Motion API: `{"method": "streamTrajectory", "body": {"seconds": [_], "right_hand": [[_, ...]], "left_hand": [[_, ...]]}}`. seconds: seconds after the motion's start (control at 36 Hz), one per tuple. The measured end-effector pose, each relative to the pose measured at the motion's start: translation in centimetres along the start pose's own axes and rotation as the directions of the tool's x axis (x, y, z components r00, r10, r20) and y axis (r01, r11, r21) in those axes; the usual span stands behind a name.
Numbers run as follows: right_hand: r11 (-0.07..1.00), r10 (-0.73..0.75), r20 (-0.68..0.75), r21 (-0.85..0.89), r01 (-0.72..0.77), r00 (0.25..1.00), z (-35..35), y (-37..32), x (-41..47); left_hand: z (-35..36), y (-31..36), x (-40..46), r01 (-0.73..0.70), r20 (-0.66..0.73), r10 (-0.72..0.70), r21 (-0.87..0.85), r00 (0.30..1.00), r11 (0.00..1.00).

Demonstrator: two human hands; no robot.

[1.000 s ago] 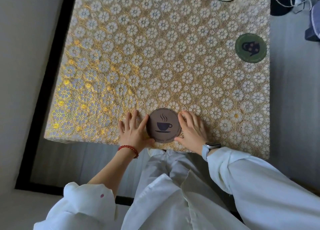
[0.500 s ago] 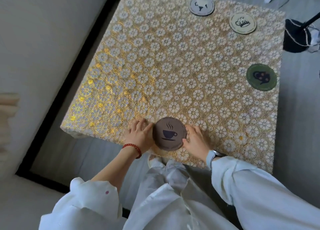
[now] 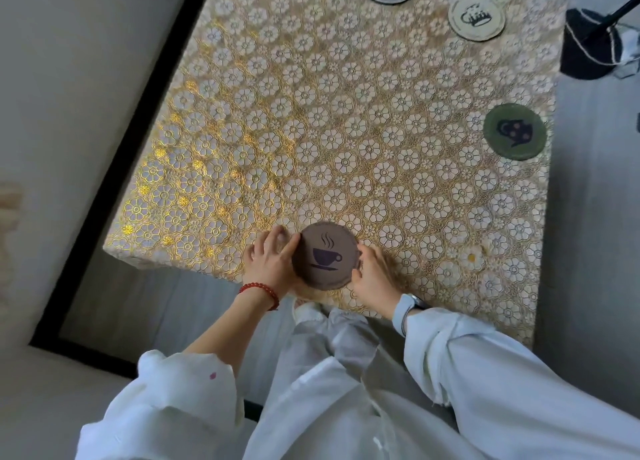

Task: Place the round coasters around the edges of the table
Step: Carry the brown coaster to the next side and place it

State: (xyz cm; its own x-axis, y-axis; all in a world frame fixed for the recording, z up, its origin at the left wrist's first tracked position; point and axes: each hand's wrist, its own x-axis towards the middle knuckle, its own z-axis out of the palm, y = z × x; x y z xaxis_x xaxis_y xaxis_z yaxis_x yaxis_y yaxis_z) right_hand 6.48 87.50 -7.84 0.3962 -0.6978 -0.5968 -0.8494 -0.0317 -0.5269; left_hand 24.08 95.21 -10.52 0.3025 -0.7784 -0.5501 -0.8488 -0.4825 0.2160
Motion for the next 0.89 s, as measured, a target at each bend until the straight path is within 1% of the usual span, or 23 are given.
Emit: {"method": "streamTrajectory", "body": {"seconds": [0.22, 0.36, 0.58, 0.72, 0.81, 0.89], "right_hand": [[0.999, -0.013, 0.0, 0.052, 0.013, 1.0, -0.1, 0.3, -0.3], [0.999, -0.005, 0.006, 0.037, 0.005, 1.0, -0.2, 0.3, 0.0], [0.993, -0.034, 0.003, -0.109, 0.034, 0.999, -0.4, 0.8, 0.1], [0.979, -0.034, -0.054, -0.203, 0.023, 0.998, -1.0, 0.4, 0.5], [0.966, -0.101, -0.063, -0.246, 0.083, 0.993, -1.6, -0.4, 1.2], [0.943, -0.165, -0.059, -0.301, 0.141, 0.984, -2.2, -2.0, 2.1]], "left_hand": [[0.1, 0.4, -0.1, 0.028, 0.012, -0.028, 0.015, 1.0, 1.0], [0.1, 0.5, -0.2, 0.029, 0.013, -0.029, 0.018, 0.999, 0.999], [0.3, 0.5, -0.1, 0.02, -0.018, -0.02, -0.009, 1.0, 1.0], [-0.6, 0.2, -0.1, -0.002, 0.031, 0.003, -0.028, 1.0, 1.0], [-1.9, -0.6, -0.1, -0.001, 0.041, 0.005, -0.094, 0.999, 0.996], [-3.2, -2.1, -0.2, 0.038, 0.007, -0.038, -0.127, 0.999, 0.991]]}}
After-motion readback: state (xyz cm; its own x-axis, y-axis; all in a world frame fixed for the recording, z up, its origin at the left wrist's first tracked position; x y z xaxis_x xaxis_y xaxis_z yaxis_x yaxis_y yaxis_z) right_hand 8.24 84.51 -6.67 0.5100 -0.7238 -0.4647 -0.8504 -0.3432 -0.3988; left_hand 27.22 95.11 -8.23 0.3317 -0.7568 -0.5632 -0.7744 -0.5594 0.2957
